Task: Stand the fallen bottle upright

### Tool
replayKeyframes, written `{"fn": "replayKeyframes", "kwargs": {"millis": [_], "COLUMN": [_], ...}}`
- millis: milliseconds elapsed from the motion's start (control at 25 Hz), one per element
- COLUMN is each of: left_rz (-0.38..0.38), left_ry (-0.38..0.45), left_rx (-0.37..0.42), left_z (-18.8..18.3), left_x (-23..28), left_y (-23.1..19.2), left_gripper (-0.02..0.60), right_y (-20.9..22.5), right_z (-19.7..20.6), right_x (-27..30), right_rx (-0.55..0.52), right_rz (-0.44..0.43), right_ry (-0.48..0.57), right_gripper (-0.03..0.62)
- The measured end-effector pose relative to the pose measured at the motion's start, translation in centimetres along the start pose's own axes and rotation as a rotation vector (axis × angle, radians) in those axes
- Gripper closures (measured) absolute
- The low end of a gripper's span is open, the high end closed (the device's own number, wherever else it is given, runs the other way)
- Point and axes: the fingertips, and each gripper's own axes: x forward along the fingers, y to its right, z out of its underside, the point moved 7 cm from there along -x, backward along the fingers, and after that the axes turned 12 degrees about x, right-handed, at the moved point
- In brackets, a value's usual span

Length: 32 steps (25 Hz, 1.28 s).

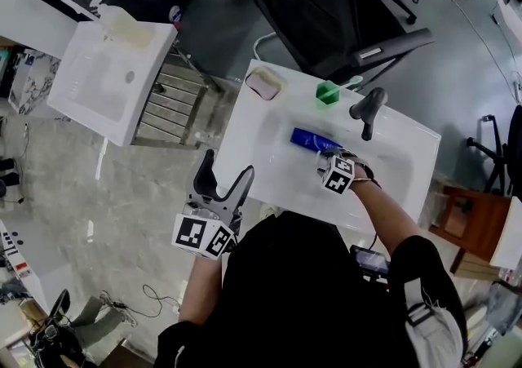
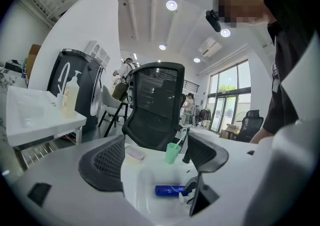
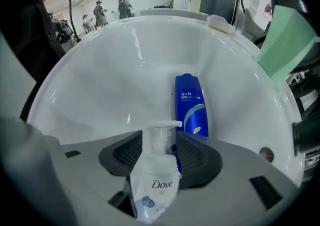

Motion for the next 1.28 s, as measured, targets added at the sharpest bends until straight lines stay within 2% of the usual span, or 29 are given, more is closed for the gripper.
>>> {"fn": "replayKeyframes", "kwargs": {"millis": [360,640,960,1080,1160,1280], "left_rz": [-0.027,-0.031,-0.019,-0.008,-0.002,0.015], "left_ry": [-0.019,-0.037,-0.044,-0.042,-0.037,-0.028], "left_rx": [-0.011,-0.011,-0.012,-0.015,-0.017,-0.016], "left_z": [0.2,0.3,0.5,0.5,0.5,0.5], "left_x": [-0.1,-0.4,-0.5,-0.4,-0.3,0.0], "left_y": [-0.8,-1.2,-1.1,-1.1,-1.1,-1.0], "left_gripper": [0.189,0.189,0.189,0.190,0.189,0.190], "right_y": [-0.4,-0.3,0.2,0.1,-0.1,-0.8], "right_z": [-0.4,-0.4,-0.6,-0.8,-0.7,-0.5], "right_x": [1.2,2.0,2.4,2.4,2.4,2.0], "right_rx": [-0.044,-0.126,-0.089,-0.082,-0.087,-0.113], "right_rz": [-0.054,-0.034,-0.086,-0.110,-0.094,-0.022], "right_ry": [-0.055,-0.089,-0.114,-0.136,-0.136,-0.076], "right_gripper": [0.376,0.430,0.434,0.458,0.462,0.464]}}
